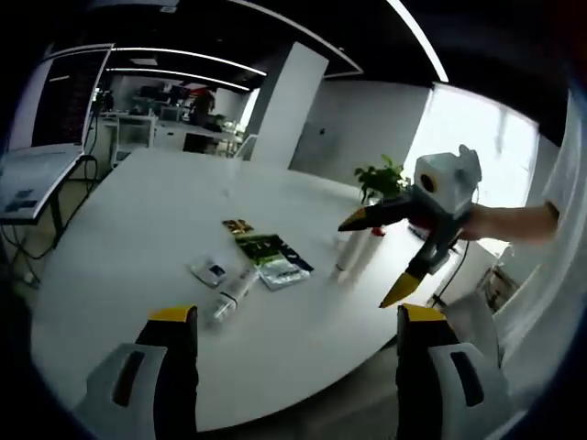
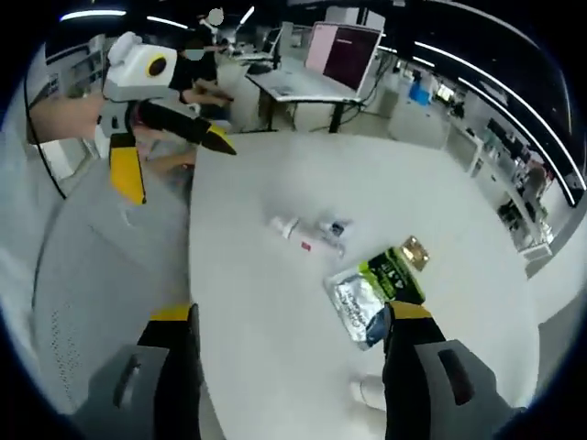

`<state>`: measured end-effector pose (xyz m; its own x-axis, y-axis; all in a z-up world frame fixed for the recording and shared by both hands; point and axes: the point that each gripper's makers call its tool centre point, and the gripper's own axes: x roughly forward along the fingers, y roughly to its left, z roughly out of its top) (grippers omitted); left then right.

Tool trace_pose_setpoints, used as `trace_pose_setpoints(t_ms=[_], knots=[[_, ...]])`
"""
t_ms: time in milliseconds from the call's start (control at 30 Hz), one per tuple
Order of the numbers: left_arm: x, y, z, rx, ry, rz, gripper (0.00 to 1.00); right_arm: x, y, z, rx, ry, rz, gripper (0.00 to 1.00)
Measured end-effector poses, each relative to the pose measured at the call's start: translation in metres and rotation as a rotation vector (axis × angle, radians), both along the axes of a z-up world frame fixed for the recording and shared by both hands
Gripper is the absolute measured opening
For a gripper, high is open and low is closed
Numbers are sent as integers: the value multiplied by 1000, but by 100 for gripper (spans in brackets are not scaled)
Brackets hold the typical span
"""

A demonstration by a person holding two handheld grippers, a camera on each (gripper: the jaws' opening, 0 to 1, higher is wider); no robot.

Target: Arrange the skincare products in the storage area until every visible bottle or jar stands upright without overlapping.

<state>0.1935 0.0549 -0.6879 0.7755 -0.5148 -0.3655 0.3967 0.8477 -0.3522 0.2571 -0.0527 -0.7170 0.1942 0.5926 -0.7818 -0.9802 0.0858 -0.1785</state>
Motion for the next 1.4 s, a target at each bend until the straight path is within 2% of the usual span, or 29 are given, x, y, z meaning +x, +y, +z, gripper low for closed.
trace_pose_setpoints(t_ms=[267,600,1000,1200,1400], knots=[[1,-2,1,3,-14,-9,82,4,30,-15,-59,15,117,80],[1,-4,3,-13,-21,-26,82,9,50,-36,-121,31,197,78],[2,-4,4,-37,-18,-40,80,33,73,-67,-212,6,318,68],[1,-7,4,-44,-16,-57,80,35,78,-79,-256,-2,367,66],[2,-6,6,-65,-17,-48,79,42,88,-90,-291,-27,422,59]])
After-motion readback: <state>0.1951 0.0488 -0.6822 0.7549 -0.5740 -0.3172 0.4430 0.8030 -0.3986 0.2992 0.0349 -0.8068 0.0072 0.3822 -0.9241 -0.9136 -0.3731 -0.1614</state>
